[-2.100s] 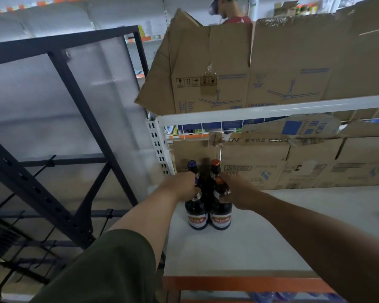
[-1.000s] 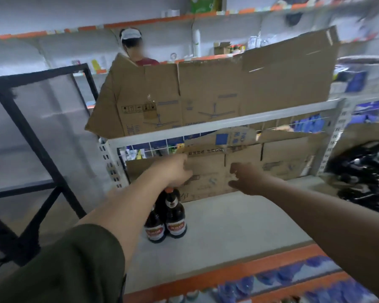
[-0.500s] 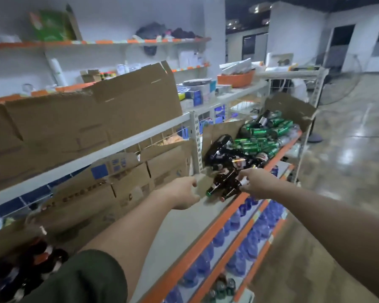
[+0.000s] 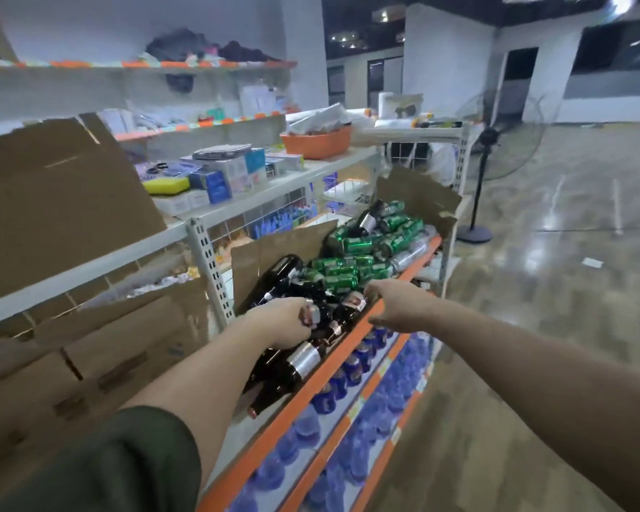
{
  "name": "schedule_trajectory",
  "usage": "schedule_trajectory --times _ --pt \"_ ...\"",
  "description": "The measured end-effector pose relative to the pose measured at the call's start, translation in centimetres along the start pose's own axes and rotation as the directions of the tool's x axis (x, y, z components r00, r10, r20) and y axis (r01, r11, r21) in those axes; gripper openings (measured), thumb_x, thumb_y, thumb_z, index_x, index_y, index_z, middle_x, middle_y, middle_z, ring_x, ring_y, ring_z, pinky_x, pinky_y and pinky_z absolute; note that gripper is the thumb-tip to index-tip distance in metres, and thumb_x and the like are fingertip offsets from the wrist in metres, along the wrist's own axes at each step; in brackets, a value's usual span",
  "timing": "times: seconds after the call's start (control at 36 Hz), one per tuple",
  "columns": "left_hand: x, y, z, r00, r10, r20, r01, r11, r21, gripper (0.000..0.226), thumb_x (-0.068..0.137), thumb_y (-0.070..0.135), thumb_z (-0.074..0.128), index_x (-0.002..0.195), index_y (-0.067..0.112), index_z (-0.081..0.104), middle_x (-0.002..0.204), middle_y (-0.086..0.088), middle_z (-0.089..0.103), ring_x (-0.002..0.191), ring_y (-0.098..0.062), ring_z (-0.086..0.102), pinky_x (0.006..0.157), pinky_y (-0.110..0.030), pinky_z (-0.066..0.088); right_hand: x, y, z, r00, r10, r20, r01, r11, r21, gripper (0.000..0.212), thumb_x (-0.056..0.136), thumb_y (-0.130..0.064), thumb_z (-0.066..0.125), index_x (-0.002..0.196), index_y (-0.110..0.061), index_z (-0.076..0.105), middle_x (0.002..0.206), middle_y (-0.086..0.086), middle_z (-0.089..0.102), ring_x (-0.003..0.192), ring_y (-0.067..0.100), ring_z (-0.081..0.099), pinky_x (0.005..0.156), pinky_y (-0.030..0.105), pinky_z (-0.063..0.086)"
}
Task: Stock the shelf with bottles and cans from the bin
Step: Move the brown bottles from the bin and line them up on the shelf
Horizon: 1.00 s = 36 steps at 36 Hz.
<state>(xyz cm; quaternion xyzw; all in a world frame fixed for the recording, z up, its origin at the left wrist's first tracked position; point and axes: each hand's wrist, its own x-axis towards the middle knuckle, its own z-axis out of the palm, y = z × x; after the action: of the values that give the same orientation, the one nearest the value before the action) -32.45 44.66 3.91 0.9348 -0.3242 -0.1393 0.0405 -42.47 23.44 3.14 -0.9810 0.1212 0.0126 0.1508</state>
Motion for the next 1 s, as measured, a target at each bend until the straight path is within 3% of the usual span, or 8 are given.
schedule_trajectory --times 0.08,0.19,0.33,0.53,0.61,0.72,0.86,1.0 --pt "2.3 0.3 -0.6 0.999 -0.045 -0.003 0.045 0.999 -0.016 0.035 0.098 0.035 0.054 0.129 0.018 0.054 0.116 -0.004 0.064 0.088 -0.022 0.061 0.072 -0.034 0.051 2.1 1.7 -0.5 1.000 -0.017 0.019 0.018 1.000 -0.009 0.050 0.087 -0.030 0.072 0.133 -0.024 0.052 0.130 0.004 0.059 0.101 0.022 0.065 0.088 0.040 0.056" --pt "5.0 -1.1 -1.3 0.995 -0.101 -0.014 0.102 0.994 0.033 0.049 0.096 0.035 0.056 0.143 0.022 0.050 0.137 -0.002 0.059 0.116 -0.023 0.060 0.098 -0.041 0.052 5.2 3.2 -1.2 0.997 -0.067 0.030 0.067 0.998 -0.001 0.042 0.089 -0.028 0.068 0.129 -0.026 0.055 0.125 0.005 0.060 0.083 0.017 0.070 0.076 0.040 0.061" --pt "7.9 -3.6 -2.1 0.987 -0.159 -0.019 0.159 0.987 0.005 0.040 0.096 0.034 0.056 0.135 0.024 0.052 0.112 0.003 0.060 0.100 -0.021 0.060 0.078 -0.034 0.050 10.5 3.4 -2.4 0.994 -0.113 0.014 0.113 0.993 -0.043 0.048 0.089 -0.027 0.069 0.135 -0.022 0.053 0.137 0.003 0.055 0.111 0.020 0.059 0.094 0.034 0.051" --pt "12.5 -8.0 -4.5 0.973 -0.215 -0.084 0.211 0.976 -0.053 0.049 0.096 0.038 0.060 0.142 0.022 0.049 0.136 -0.002 0.058 0.114 -0.023 0.058 0.093 -0.036 0.051 18.2 0.3 -3.7 0.982 -0.181 0.063 0.186 0.977 -0.104 0.047 0.089 -0.024 0.065 0.135 -0.024 0.053 0.136 0.004 0.054 0.098 0.019 0.058 0.080 0.031 0.052" --pt "14.2 -9.9 -5.9 0.966 -0.246 -0.080 0.240 0.968 -0.069 0.046 0.097 0.037 0.059 0.139 0.022 0.050 0.136 -0.002 0.057 0.115 -0.022 0.057 0.095 -0.036 0.049 21.4 -1.0 -4.2 0.974 -0.217 0.072 0.224 0.967 -0.121 0.047 0.087 -0.025 0.067 0.133 -0.024 0.055 0.135 0.001 0.056 0.109 0.021 0.058 0.090 0.034 0.052" --pt "15.8 -11.9 -7.3 0.953 -0.285 -0.108 0.277 0.957 -0.079 0.046 0.096 0.040 0.059 0.139 0.025 0.051 0.132 0.000 0.057 0.109 -0.021 0.057 0.094 -0.037 0.052 24.7 -2.2 -4.9 0.968 -0.248 0.043 0.251 0.965 -0.071 0.041 0.085 -0.022 0.069 0.124 -0.024 0.059 0.124 -0.001 0.063 0.095 0.016 0.061 0.085 0.031 0.054" --pt "16.2 -13.5 -7.2 0.946 -0.312 -0.093 0.302 0.947 -0.106 0.052 0.098 0.037 0.059 0.146 0.021 0.046 0.142 -0.003 0.052 0.120 -0.022 0.056 0.090 -0.031 0.046 27.7 -3.1 -3.8 0.957 -0.271 0.100 0.277 0.960 -0.051 0.050 0.085 -0.019 0.067 0.133 -0.024 0.054 0.134 0.000 0.057 0.099 0.016 0.060 0.087 0.030 0.054" --pt "15.4 -15.5 -7.5 0.907 -0.412 -0.084 0.397 0.905 -0.153 0.055 0.096 0.040 0.060 0.146 0.023 0.046 0.146 -0.002 0.053 0.127 -0.024 0.055 0.104 -0.039 0.048 30.9 -5.1 -2.9 0.920 -0.367 0.137 0.380 0.922 -0.080 0.046 0.084 -0.028 0.070 0.128 -0.028 0.058 0.133 -0.003 0.058 0.110 0.019 0.059 0.095 0.034 0.052"
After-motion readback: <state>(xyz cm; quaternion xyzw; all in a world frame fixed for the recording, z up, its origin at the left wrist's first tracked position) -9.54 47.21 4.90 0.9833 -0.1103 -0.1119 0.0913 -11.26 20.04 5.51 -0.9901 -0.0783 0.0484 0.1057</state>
